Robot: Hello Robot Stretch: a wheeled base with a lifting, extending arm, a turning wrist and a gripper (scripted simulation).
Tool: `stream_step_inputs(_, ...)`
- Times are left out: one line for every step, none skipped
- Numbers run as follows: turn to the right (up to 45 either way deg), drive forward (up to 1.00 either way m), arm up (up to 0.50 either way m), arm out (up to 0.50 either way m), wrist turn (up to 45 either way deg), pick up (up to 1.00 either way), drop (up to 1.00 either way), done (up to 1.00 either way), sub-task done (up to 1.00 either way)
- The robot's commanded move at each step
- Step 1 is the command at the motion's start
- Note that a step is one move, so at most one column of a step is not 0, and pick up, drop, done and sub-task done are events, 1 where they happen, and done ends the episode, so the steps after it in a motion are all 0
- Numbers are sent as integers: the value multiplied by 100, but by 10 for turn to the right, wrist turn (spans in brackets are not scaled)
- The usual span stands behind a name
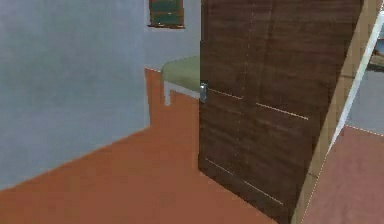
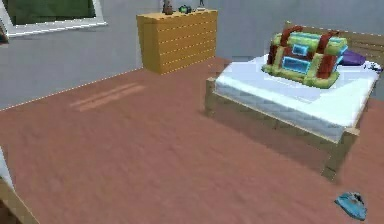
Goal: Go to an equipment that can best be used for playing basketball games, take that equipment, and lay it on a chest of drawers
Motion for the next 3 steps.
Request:
stream_step_inputs(-210, 0, 0, 0, 0, 0, 0, 0, 0)
stream_step_inputs(0, 100, 0, 0, 0, 0, 0, 0, 0)
stream_step_inputs(-90, 0, 0, 0, 0, 0, 0, 0, 0)
